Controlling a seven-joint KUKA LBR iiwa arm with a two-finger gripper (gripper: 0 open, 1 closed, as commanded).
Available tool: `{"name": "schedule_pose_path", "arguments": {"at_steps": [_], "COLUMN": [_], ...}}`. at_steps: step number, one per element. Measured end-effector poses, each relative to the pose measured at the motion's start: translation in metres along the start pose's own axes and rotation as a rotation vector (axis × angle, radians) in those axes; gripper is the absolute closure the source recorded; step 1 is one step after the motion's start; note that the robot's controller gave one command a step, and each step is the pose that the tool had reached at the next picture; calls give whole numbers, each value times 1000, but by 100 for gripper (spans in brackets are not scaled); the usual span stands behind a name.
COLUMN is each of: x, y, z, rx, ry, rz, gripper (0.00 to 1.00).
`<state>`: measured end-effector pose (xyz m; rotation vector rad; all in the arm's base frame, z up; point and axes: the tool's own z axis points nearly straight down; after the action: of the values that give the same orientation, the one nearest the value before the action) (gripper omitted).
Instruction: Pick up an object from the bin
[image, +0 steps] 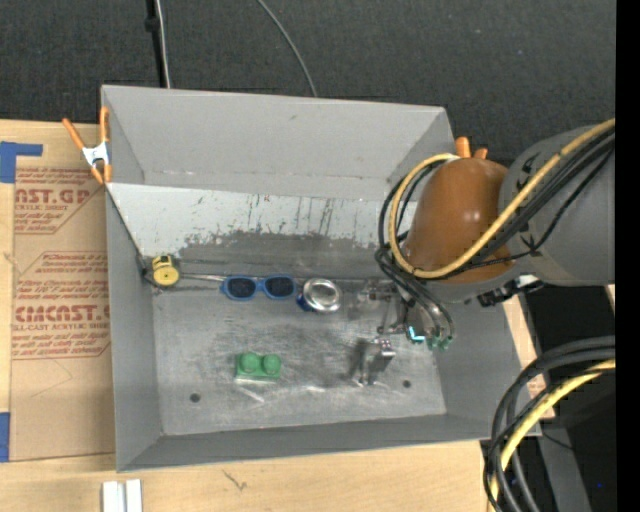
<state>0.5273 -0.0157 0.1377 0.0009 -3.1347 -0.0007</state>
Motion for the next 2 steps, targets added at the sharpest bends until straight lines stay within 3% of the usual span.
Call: {"name": "schedule_pose_path", "arguments": {"at_steps": [1,2], "x": [-39,-46], "y": [-40,-11], "z": [49,61], "rx": [-5,-2], "ry": [-10,-19], "rz": [145,80], "gripper": [0,0]}}
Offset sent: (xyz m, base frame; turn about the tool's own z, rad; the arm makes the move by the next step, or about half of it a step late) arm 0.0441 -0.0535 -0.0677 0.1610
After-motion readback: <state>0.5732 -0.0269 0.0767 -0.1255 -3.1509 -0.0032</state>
